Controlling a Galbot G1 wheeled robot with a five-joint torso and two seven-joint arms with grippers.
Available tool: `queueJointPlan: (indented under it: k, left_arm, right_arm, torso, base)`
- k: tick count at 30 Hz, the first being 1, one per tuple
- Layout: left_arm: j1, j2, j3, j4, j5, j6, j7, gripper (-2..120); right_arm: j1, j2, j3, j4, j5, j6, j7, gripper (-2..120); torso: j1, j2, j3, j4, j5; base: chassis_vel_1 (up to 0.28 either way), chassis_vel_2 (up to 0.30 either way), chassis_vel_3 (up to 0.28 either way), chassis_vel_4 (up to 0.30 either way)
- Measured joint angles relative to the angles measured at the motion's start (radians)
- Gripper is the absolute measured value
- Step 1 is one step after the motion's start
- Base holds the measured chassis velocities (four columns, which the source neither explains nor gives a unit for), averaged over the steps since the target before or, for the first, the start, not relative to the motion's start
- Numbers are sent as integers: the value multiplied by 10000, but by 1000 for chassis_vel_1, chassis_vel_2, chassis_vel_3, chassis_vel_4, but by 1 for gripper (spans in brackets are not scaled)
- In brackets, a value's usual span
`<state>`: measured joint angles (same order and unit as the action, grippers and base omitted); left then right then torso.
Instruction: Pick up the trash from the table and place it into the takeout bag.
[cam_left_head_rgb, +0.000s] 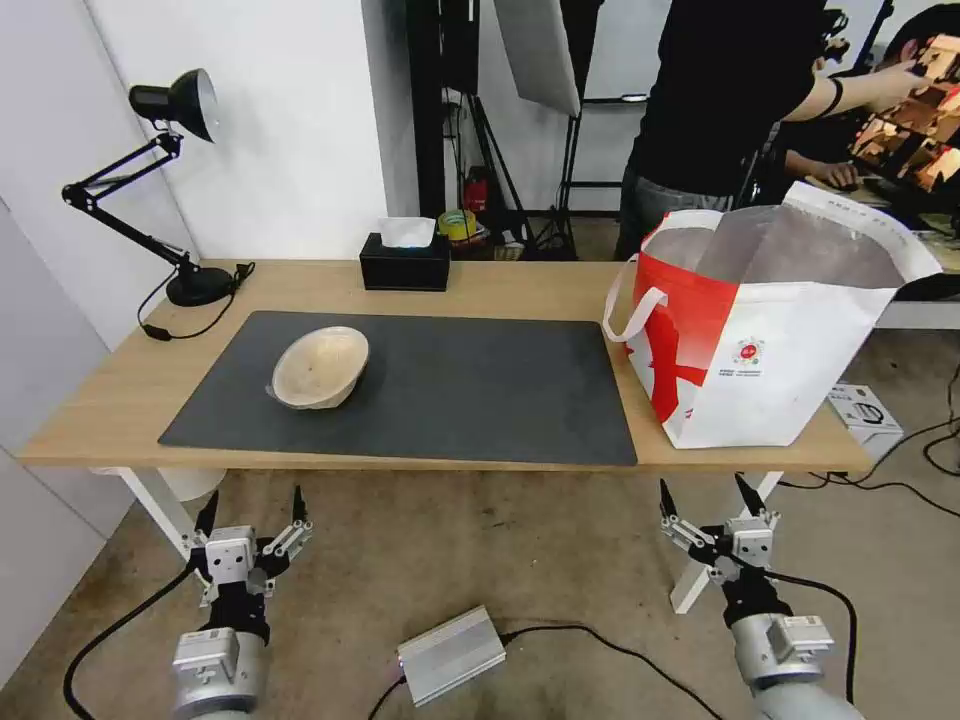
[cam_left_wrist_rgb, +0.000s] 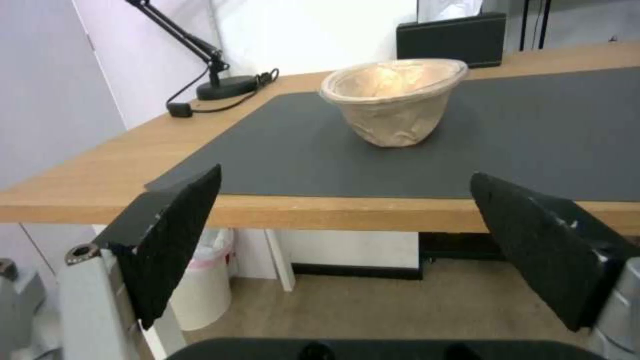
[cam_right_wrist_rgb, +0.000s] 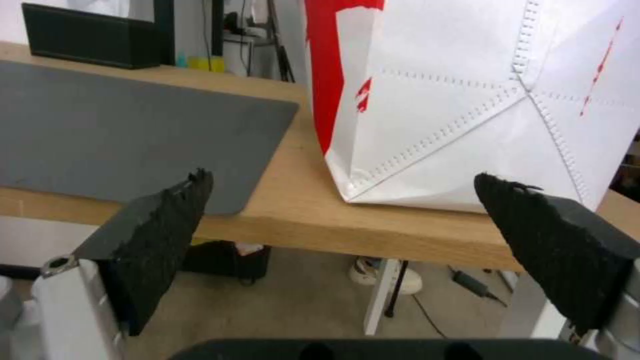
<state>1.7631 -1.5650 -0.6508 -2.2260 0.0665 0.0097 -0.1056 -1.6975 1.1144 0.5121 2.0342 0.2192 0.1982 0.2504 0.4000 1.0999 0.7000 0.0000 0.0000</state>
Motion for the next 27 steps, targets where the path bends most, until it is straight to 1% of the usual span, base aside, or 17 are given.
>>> queueJointPlan:
  k: [19,27]
  left_arm:
    - [-25,-1,-55,-114,-48,12,-4,100]
    - [-37,79,-126,-394,-83,12,-2,100]
  right_arm:
    - [73,-42,35,-45,-16,13,110,100]
    - [122,-51,68,-8,14,12,156,100]
  torso:
    - [0,1,0,0,0]
    - [0,0,0,0,0]
  base:
    - [0,0,0,0]
    - [0,0,0,0]
